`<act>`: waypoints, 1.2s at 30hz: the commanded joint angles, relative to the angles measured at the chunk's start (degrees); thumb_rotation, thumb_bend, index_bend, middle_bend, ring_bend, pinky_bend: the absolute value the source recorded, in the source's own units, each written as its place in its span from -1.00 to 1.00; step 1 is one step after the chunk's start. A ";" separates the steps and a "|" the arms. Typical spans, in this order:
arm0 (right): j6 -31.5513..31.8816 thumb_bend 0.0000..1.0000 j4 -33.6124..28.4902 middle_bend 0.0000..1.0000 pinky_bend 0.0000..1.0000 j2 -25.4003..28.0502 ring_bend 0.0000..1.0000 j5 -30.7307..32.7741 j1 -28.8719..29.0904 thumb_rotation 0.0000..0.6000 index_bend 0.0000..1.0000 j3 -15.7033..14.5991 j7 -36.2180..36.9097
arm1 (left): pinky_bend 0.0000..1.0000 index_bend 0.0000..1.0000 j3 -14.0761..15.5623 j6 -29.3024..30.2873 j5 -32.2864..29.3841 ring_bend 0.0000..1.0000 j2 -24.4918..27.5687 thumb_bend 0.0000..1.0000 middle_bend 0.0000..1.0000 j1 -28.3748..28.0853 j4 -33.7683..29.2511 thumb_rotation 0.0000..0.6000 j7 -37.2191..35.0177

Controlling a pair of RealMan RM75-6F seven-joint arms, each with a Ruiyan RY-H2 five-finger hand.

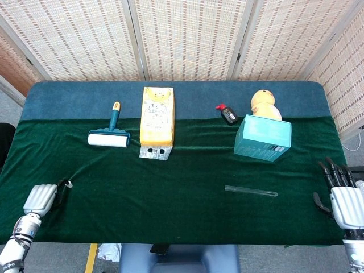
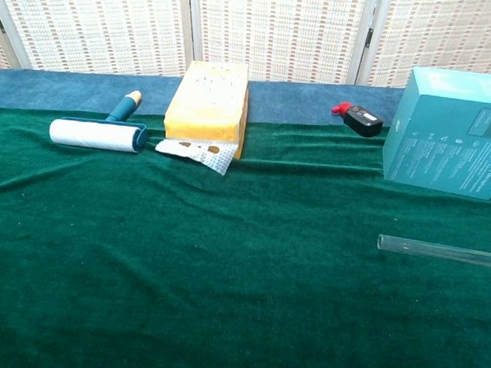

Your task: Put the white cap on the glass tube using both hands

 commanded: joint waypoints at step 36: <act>1.22 -0.04 -0.53 -0.97 -1.00 1.27 -0.82 -1.18 -0.46 1.00 -1.00 -0.24 1.48 | 0.69 -0.15 -1.96 -3.83 0.77 0.76 -2.38 -0.19 1.00 -3.81 5.16 1.00 -5.33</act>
